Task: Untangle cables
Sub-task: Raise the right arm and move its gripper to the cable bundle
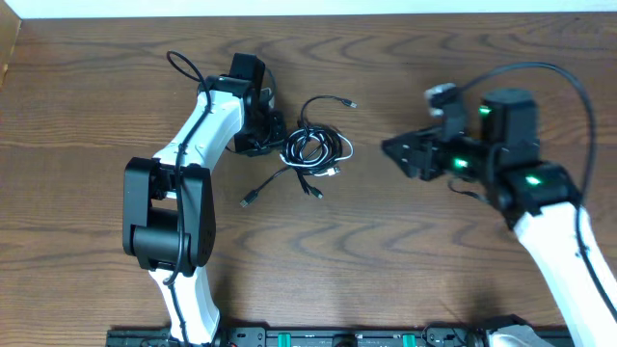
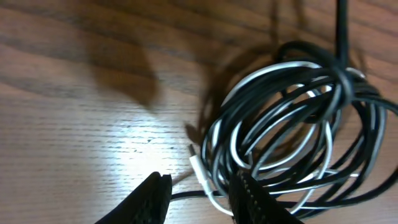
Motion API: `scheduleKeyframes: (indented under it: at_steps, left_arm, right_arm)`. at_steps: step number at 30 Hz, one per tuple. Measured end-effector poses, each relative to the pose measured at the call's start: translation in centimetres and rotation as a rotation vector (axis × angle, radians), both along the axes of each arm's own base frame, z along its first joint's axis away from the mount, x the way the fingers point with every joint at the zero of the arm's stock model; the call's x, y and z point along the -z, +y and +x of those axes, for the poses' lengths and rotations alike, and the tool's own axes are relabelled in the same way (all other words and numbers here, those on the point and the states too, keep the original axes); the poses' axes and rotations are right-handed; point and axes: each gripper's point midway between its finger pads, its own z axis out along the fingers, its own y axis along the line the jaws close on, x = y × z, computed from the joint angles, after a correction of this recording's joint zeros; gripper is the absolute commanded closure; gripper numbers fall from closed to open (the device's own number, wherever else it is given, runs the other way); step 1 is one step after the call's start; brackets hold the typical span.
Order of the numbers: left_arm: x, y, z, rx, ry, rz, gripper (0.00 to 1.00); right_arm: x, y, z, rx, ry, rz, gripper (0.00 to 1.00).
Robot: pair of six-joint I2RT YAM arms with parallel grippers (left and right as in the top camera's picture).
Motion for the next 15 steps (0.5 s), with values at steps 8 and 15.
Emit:
scheduleKeyframes:
  at_steps: [8,15]
  left_arm:
    - [-0.1,-0.2,0.2,0.003,-0.01,-0.008,0.63]
    - [-0.1,-0.3,0.3,0.003,-0.015,-0.009,0.63]
  right_arm:
    - [5.7,3.9,3.4,0.078,0.102,-0.045,0.41]
    - [9.8,6.2,6.7,0.132,0.12,-0.027,0.41]
